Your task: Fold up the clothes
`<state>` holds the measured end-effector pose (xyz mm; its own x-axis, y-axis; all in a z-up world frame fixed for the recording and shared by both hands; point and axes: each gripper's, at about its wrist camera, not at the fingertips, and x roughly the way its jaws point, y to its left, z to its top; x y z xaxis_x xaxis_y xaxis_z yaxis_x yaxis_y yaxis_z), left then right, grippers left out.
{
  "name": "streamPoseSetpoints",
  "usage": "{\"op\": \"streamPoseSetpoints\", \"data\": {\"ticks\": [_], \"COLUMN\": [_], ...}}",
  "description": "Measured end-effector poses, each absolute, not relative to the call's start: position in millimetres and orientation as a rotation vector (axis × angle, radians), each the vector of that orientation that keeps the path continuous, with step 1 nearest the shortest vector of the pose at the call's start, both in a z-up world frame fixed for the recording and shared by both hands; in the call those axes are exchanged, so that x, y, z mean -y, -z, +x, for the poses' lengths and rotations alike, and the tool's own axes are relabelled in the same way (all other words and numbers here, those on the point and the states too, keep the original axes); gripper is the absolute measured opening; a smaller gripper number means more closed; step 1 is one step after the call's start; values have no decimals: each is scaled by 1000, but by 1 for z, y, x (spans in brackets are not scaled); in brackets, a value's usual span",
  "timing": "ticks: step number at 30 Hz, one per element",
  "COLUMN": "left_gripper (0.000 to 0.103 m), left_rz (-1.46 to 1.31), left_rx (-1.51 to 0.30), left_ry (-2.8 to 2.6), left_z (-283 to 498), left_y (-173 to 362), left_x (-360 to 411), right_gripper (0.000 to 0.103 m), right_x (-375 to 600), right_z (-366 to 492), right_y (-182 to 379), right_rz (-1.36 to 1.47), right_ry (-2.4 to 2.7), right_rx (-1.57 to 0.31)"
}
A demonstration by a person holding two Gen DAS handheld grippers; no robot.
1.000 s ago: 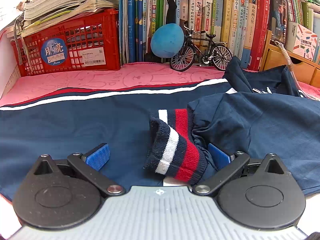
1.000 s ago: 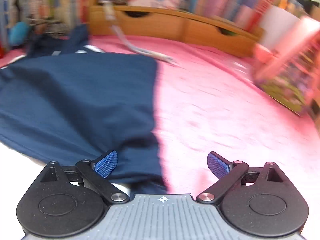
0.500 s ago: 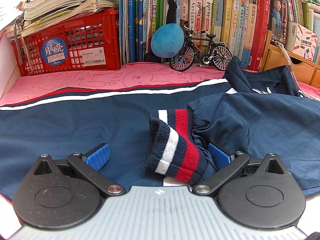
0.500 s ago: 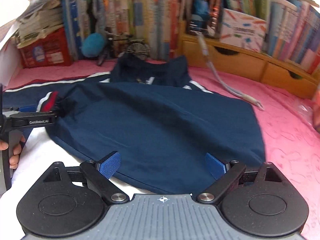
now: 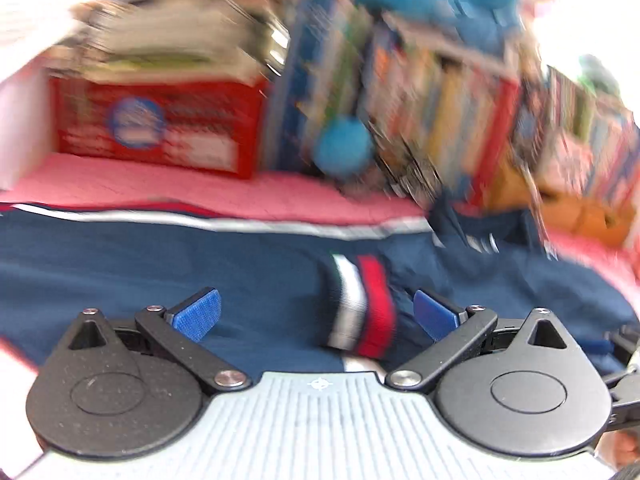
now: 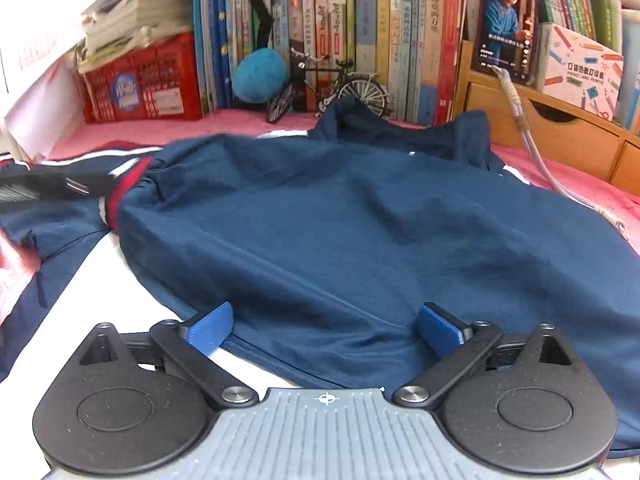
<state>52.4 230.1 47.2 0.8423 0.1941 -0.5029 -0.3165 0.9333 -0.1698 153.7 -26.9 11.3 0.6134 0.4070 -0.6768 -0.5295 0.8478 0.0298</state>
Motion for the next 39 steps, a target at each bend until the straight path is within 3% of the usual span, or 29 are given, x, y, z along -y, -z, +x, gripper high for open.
{"op": "streamPoseSetpoints", "data": {"ticks": [7, 21, 26, 29, 32, 33, 35, 38, 39], "left_gripper": [103, 99, 95, 86, 87, 95, 97, 84, 85], "left_rz": [-132, -287, -337, -183, -4, 21, -76, -304, -337], "left_rx": [-506, -583, -596, -547, -429, -391, -418, -529, -547], "left_ry": [-956, -1186, -1245, -1291, -1345, -1372, -1392, -1365, -1373], "left_z": [42, 67, 74, 80, 79, 77, 75, 75, 76], "left_y": [-53, -25, -20, -21, -27, -29, -33, -28, -25], "left_x": [-333, -468, -486, -461, -434, -429, -441, -478, -485], "right_gripper": [103, 103, 103, 103, 103, 103, 103, 103, 103], "right_x": [31, 30, 29, 29, 29, 29, 29, 29, 29], "right_z": [151, 151, 151, 151, 151, 151, 151, 150, 150], "right_y": [-7, -7, -7, -7, -6, -6, -6, -6, -6], "right_rz": [-165, -164, -164, -164, -163, -163, -163, -163, -163], "right_ry": [-554, -549, -549, -550, -551, -551, -551, -550, -550], "right_rx": [-690, -690, -690, -690, -690, -690, -690, -690, -690]}}
